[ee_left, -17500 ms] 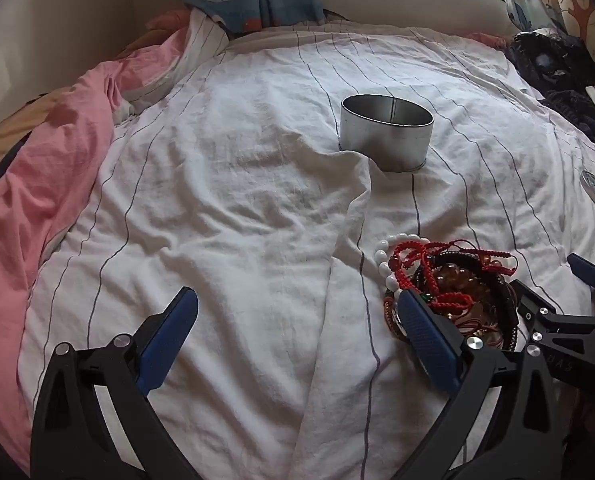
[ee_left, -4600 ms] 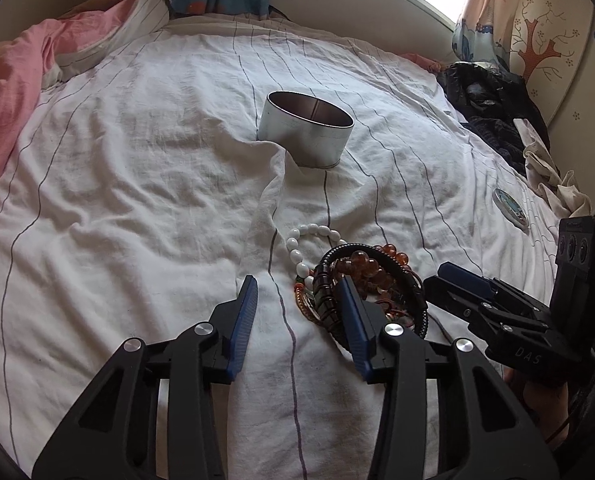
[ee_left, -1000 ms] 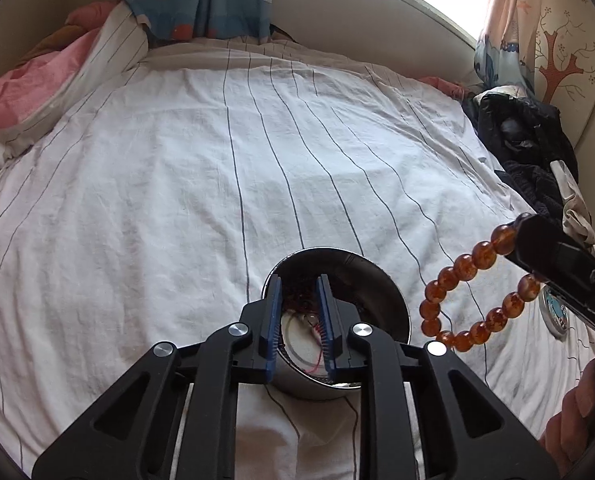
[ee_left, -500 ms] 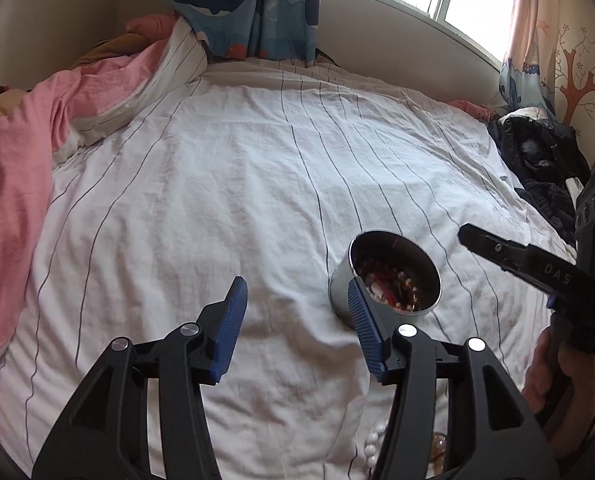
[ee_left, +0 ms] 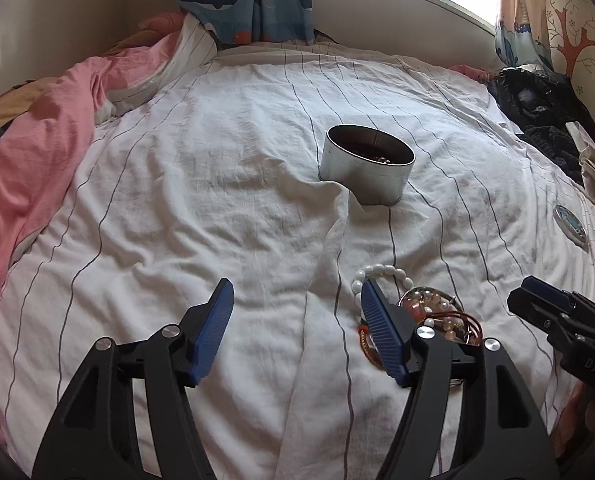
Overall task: Organize jewelry
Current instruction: 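Move both tools back to the remaining pearl and amber bracelets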
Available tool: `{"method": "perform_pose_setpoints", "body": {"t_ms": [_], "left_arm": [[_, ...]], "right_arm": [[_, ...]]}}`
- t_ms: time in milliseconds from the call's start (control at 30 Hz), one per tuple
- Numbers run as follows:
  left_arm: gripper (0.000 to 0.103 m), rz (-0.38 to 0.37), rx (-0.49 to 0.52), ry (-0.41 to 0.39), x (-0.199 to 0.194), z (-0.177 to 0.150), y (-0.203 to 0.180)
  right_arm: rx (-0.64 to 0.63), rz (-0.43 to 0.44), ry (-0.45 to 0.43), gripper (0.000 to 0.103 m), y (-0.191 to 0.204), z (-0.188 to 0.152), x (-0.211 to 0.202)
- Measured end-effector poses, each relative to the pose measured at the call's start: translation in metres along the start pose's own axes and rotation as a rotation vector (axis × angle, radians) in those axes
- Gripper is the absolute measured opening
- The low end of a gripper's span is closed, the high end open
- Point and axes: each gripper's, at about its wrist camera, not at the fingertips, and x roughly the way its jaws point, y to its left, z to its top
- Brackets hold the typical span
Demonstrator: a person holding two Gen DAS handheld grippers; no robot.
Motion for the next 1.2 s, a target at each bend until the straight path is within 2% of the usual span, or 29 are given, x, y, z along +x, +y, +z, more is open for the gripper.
{"method": "perform_pose_setpoints", "body": {"t_ms": [67, 200, 433, 700, 800, 1033, 1133, 1200], "left_arm": [[0.071, 0.027, 0.001, -0.018, 0.0, -0.007, -0.002], [0.074, 0.059, -0.001, -0.013, 0.007, -0.011, -0.004], [0.082, 0.072, 0.016, -0.007, 0.012, -0.014, -0.012], [0.084, 0.085, 0.018, 0.006, 0.017, -0.014, -0.012], [0.085, 0.069, -0.004, 0.01, 0.017, -0.013, -0.009], [0.085, -0.016, -0.143, 0.01, 0.019, -0.013, 0.013], [0.085, -0.024, -0.155, -0.002, 0.016, -0.014, 0.014], [0.085, -0.01, -0.128, -0.043, 0.007, -0.014, 0.009]], "right_arm": [[0.03, -0.021, 0.012, 0.053, -0.01, -0.01, 0.007], [0.005, -0.043, -0.019, 0.056, -0.004, -0.009, 0.004], [-0.011, -0.043, -0.024, 0.062, -0.002, -0.011, 0.006], [-0.023, -0.031, -0.017, 0.068, -0.002, -0.012, 0.009], [-0.021, -0.027, -0.019, 0.068, -0.002, -0.012, 0.009], [-0.022, -0.023, -0.018, 0.07, -0.002, -0.012, 0.009], [-0.021, -0.021, -0.018, 0.07, -0.002, -0.012, 0.009], [-0.02, -0.02, -0.019, 0.07, -0.002, -0.012, 0.009]]}}
